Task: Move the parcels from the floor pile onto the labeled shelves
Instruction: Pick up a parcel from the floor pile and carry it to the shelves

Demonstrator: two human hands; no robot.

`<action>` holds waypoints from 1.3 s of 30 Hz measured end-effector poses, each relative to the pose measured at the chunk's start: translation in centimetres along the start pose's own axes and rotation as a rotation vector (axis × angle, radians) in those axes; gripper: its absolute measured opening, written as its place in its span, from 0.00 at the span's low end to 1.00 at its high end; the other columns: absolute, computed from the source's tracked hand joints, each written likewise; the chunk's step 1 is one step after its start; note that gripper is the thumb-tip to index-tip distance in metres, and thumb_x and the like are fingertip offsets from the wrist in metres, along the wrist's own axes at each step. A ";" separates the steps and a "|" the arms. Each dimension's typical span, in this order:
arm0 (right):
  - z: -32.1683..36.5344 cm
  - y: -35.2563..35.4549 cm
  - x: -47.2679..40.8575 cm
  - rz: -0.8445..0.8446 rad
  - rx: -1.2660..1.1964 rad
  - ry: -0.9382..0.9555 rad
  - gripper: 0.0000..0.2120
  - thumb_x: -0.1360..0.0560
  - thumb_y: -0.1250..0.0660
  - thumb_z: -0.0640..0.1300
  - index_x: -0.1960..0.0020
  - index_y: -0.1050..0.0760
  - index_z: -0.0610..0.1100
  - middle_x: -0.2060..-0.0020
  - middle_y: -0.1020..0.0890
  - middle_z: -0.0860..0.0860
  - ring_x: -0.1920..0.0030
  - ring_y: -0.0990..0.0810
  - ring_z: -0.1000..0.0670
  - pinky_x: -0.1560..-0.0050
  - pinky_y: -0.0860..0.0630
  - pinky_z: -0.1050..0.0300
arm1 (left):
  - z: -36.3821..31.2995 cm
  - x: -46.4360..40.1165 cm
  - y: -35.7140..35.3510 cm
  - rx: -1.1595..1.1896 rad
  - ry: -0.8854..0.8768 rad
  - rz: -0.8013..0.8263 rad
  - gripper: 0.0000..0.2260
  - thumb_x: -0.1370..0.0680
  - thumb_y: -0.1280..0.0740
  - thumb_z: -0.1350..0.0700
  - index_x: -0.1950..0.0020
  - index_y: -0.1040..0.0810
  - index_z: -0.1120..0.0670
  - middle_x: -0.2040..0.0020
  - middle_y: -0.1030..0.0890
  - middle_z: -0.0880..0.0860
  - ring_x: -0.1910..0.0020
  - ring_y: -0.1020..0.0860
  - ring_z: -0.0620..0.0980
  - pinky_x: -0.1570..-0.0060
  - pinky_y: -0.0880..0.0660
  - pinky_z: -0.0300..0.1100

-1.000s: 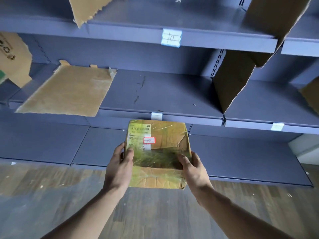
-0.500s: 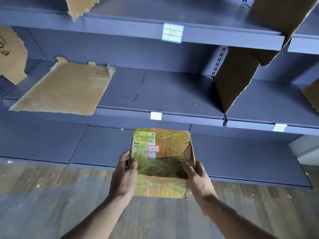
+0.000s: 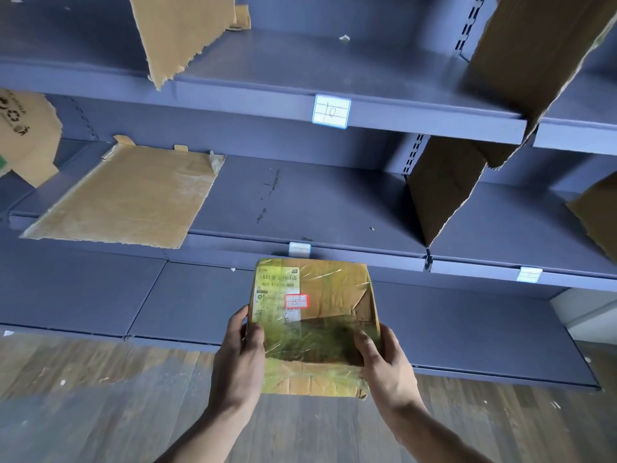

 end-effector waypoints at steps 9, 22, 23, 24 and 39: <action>9.8 2.6 -0.3 -0.121 -0.056 0.142 0.25 0.33 0.40 0.62 0.39 0.23 0.56 0.54 0.18 0.64 0.52 0.22 0.67 0.56 0.29 0.70 | -9.1 -2.6 1.9 0.156 -0.122 -0.026 0.14 0.17 0.41 0.54 0.33 0.27 0.43 0.59 0.20 0.42 0.59 0.23 0.40 0.60 0.29 0.37; 17.8 3.6 -15.1 -0.147 -0.159 0.202 0.15 0.19 0.35 0.51 0.33 0.25 0.51 0.47 0.17 0.52 0.55 0.21 0.57 0.59 0.27 0.60 | -17.9 -16.6 -4.2 0.128 -0.146 0.120 0.21 0.19 0.38 0.49 0.25 0.33 0.44 0.32 0.24 0.45 0.33 0.26 0.50 0.32 0.32 0.45; 17.6 3.4 -16.4 -0.143 -0.170 0.197 0.15 0.19 0.35 0.51 0.33 0.25 0.51 0.48 0.17 0.53 0.56 0.21 0.58 0.60 0.27 0.60 | -18.0 -17.6 -5.0 0.127 -0.146 0.128 0.22 0.19 0.37 0.49 0.25 0.33 0.44 0.31 0.24 0.45 0.33 0.26 0.50 0.31 0.32 0.45; 17.5 3.2 -17.6 -0.138 -0.182 0.189 0.16 0.19 0.35 0.52 0.33 0.25 0.50 0.48 0.17 0.53 0.56 0.20 0.57 0.59 0.27 0.59 | -18.1 -18.6 -5.8 0.129 -0.144 0.141 0.22 0.19 0.36 0.49 0.25 0.32 0.44 0.31 0.24 0.45 0.33 0.26 0.50 0.31 0.32 0.45; 17.5 3.2 -23.9 -0.133 -0.107 0.122 0.26 0.20 0.37 0.61 0.26 0.29 0.51 0.44 0.22 0.52 0.47 0.24 0.48 0.43 0.29 0.55 | -18.9 -21.9 -9.5 0.023 -0.162 0.085 0.25 0.20 0.36 0.45 0.22 0.36 0.45 0.28 0.26 0.47 0.31 0.27 0.52 0.41 0.34 0.36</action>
Point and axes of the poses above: each hand's wrist, its own x-axis away from the middle knuckle, its own y-axis out of the back of the hand, z = x × y, the point moved 5 cm from there along -x, towards the middle knuckle
